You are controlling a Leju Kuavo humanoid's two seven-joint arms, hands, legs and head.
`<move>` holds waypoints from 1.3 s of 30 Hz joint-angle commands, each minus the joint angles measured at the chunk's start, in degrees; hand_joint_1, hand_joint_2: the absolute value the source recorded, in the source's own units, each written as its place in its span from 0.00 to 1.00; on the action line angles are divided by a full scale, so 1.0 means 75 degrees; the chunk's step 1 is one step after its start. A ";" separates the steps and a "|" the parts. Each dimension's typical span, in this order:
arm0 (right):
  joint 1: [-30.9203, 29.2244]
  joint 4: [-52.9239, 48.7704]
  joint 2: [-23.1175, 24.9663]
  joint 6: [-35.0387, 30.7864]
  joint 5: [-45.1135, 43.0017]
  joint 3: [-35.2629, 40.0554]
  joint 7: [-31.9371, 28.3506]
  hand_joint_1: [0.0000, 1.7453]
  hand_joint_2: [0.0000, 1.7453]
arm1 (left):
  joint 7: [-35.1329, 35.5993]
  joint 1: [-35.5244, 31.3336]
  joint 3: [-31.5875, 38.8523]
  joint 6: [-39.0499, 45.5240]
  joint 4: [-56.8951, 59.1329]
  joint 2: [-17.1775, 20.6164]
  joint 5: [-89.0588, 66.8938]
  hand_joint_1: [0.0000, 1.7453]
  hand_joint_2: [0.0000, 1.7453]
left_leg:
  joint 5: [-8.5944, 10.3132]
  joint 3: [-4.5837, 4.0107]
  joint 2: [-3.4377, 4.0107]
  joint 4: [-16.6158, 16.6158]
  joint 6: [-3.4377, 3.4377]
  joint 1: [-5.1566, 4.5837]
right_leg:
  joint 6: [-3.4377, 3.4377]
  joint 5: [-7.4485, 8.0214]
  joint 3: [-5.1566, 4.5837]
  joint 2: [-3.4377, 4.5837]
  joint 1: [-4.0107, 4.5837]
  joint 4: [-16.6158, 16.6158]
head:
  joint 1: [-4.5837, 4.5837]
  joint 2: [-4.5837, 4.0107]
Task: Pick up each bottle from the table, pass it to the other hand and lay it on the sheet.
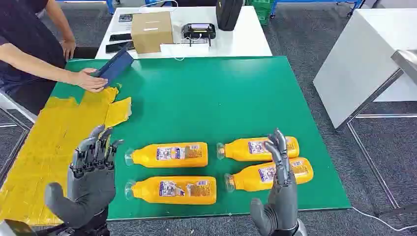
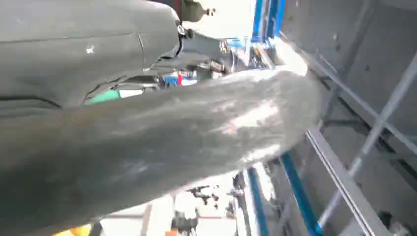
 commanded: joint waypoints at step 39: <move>-0.1797 0.1527 -0.0867 0.3299 0.2615 -0.0258 0.3294 0.00 1.00 | 0.3113 -0.1459 0.1386 0.0708 0.1637 0.0899 -0.3105 0.00 0.00 | 0.0012 0.0011 0.0001 -0.0008 -0.0001 0.0004 | -0.0004 0.0009 0.0020 0.0019 0.0003 -0.0006 | 0.0003 0.0000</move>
